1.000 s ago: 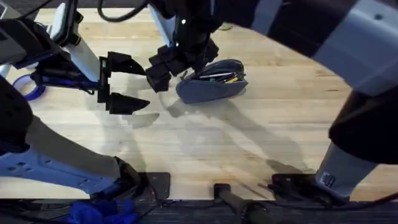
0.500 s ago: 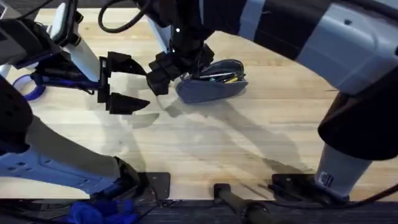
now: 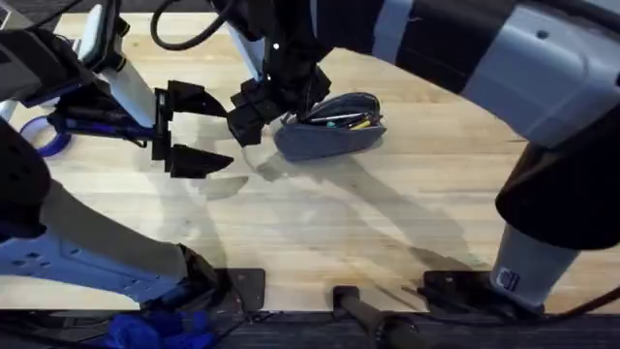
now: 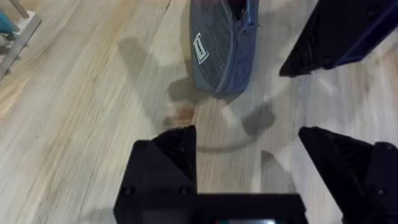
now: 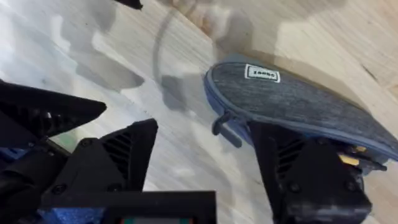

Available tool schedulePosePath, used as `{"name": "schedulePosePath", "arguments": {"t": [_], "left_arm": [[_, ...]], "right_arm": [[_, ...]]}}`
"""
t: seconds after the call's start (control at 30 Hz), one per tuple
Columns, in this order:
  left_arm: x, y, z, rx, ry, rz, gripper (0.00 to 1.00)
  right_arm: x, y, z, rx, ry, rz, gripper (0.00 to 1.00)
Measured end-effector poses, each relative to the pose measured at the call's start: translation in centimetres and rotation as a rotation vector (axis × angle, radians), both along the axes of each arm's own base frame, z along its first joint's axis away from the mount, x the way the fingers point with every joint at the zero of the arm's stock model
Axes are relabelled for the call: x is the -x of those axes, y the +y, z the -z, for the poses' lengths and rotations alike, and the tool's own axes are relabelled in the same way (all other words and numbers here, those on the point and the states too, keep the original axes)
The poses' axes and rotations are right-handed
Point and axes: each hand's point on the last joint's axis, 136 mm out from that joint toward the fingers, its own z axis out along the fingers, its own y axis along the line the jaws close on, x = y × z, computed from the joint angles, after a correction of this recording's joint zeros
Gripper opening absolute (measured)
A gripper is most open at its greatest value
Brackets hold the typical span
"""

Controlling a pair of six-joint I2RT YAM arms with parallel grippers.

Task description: Unzip the bag, pick up the pens from the table one at a time and place them inside, then zip the bag closed.

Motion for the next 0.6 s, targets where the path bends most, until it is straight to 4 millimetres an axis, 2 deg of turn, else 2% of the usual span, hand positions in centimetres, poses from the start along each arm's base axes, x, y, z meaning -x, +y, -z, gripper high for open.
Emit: {"name": "schedulePosePath", "arguments": {"t": [0.13,0.43,0.6], "left_arm": [[0.00,0.00,0.00,0.000,0.000,0.000,0.993],[0.00,0.00,0.00,0.000,0.000,0.000,0.994],[0.00,0.00,0.00,0.000,0.000,0.000,0.994]], "right_arm": [[-0.03,0.01,0.00,0.000,-0.001,0.000,0.843],[-0.03,0.01,0.00,0.000,-0.002,-0.003,0.554],[-0.10,0.09,0.59,0.009,0.005,-0.003,0.483]]}}
